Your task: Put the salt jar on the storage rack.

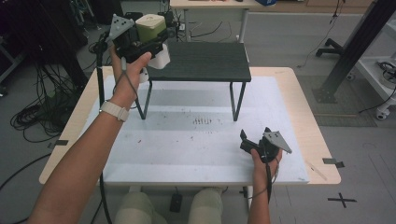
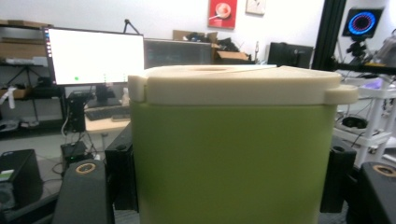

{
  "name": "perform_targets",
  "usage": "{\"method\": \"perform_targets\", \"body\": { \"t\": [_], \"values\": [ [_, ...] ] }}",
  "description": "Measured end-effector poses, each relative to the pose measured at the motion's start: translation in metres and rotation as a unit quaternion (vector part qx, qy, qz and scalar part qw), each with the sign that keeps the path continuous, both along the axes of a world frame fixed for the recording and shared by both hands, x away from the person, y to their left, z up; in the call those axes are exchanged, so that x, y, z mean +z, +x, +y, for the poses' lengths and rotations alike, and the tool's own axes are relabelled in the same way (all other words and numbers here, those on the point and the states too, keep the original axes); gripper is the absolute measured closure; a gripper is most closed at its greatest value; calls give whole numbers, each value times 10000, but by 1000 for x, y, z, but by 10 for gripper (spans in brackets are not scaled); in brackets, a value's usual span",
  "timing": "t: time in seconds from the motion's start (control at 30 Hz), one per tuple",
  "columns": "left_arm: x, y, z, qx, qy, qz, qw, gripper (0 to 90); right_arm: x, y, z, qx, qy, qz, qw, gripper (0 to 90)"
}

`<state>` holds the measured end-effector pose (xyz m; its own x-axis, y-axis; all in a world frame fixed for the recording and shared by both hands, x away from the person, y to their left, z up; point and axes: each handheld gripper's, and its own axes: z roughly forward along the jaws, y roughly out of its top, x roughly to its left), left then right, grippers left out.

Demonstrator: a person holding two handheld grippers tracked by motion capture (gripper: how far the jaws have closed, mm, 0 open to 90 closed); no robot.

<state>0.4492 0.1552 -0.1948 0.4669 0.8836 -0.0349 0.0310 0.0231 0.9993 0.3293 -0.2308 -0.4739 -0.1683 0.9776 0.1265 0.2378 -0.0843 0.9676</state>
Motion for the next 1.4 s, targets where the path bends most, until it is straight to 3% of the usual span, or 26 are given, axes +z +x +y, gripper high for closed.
{"method": "perform_targets", "body": {
  "t": [0.13,0.4,0.7,0.8,0.9,1.07,1.4],
  "values": [
    [-2,9,-5,2,-107,71,9999,297,0,0,0,-16,-19,8,10000,27],
    [-13,22,-16,150,32,92,9998,297,0,1,0,-9,-34,7,10000,28],
    [-19,28,-20,241,149,128,9995,298,0,1,0,-7,-13,13,10000,29],
    [-22,31,-19,269,97,185,9994,297,0,0,0,-9,7,10,10000,28],
    [-26,32,-21,288,213,206,9991,298,0,0,0,-12,19,5,10000,28],
    [-29,33,-23,271,140,198,9993,298,0,0,0,-7,25,9,10000,28],
    [-37,36,-24,356,225,209,9989,298,0,0,-1,-3,27,-9,10000,28]
  ]
}}
